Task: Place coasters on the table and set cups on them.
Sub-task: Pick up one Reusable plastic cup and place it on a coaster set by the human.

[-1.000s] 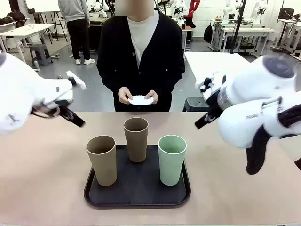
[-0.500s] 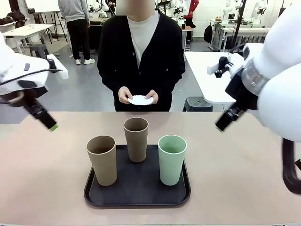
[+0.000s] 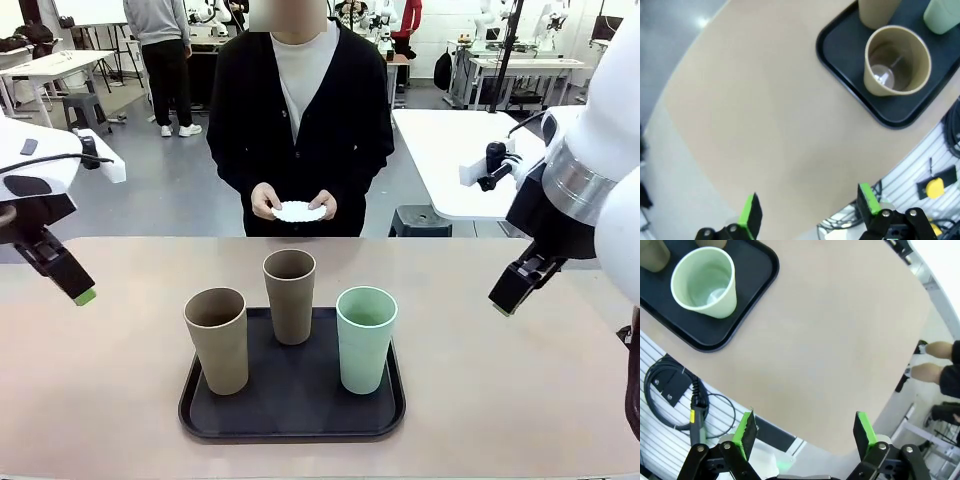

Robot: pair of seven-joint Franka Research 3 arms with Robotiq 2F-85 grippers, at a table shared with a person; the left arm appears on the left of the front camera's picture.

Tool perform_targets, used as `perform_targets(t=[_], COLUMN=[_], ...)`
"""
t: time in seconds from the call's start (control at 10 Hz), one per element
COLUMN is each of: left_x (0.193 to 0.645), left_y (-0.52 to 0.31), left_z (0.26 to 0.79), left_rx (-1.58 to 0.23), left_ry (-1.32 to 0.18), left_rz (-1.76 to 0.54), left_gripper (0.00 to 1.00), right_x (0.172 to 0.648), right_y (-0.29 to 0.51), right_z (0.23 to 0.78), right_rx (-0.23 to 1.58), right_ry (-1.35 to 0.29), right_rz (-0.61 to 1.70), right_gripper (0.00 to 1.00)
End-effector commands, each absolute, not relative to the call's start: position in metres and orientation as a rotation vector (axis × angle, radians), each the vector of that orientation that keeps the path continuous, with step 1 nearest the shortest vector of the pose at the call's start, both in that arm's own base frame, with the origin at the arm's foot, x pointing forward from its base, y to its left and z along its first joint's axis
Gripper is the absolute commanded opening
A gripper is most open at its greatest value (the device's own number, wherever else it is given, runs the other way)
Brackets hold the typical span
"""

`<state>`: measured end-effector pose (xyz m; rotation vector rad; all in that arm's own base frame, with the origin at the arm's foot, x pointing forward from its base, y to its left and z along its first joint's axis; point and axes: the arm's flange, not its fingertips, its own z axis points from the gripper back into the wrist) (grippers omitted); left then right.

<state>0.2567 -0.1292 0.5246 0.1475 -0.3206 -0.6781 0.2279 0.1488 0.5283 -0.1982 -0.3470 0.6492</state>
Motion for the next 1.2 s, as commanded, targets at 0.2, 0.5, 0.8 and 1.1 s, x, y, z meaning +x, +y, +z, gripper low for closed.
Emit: perform_targets(t=[0.2,0.5,0.8,1.1], left_x=[0.293,0.307,0.282,0.264], left_y=[-0.074,-0.008,0.044,0.093], left_z=[0.535,0.522,0.503,0.502], left_rx=[-0.453,-0.946,-1.024,-0.979], left_ry=[-0.333,-0.378,-0.379,-0.327], left_rz=[-0.501,-0.253,-0.117,-0.028], left_gripper=[1.00,1.00,1.00,1.00], right_x=[0.244,0.233,0.218,0.216], right_y=[0.098,0.005,-0.054,-0.104], right_z=[0.522,0.508,0.482,0.464], right_rx=[0.407,0.922,1.004,1.056], right_ry=[-0.298,-0.389,-0.349,-0.263], right_rz=[0.561,0.291,0.146,0.086], right_gripper=[1.00,1.00,1.00,1.00])
